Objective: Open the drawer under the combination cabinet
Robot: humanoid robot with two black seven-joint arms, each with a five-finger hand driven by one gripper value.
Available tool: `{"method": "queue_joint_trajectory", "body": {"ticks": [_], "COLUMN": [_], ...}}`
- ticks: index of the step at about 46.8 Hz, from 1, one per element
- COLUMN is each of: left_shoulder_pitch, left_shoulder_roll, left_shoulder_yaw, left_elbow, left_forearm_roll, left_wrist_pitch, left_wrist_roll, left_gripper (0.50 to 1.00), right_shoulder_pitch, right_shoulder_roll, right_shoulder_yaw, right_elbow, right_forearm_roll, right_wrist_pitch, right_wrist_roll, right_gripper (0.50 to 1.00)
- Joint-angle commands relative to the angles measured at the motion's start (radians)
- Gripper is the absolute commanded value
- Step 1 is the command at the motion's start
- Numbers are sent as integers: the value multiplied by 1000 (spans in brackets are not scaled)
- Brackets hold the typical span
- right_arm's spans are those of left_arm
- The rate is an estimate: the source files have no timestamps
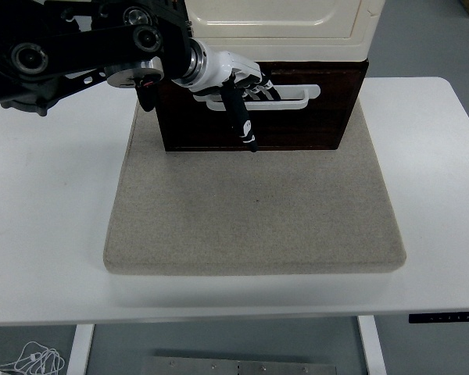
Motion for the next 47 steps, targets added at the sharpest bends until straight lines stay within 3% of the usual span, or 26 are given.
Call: {"method": "queue_joint_trajectory", "body": {"ticks": [1, 20, 47], "left_shoulder_pitch": [-1, -9, -14], "left_shoulder_roll": [0, 14, 33], "left_shoulder_yaw": [-4, -17, -63], "left_elbow": [0, -3, -13], "left_forearm_roll": [0, -3, -3], "left_wrist_pitch": [-20, -159, -253], "left_wrist_roll": [0, 0, 0], "left_gripper": [1000, 1000, 1000], "right_shoulder_pitch": [0, 0, 0], "right_shoulder_roll": [0, 0, 0], "right_shoulder_yaw": [0, 0, 0], "right_elbow": [0, 0, 0], "right_forearm_roll": [0, 0, 0], "right_wrist_pitch": [0, 0, 0], "right_wrist_roll": [0, 0, 0], "right_gripper": [926, 926, 926]}}
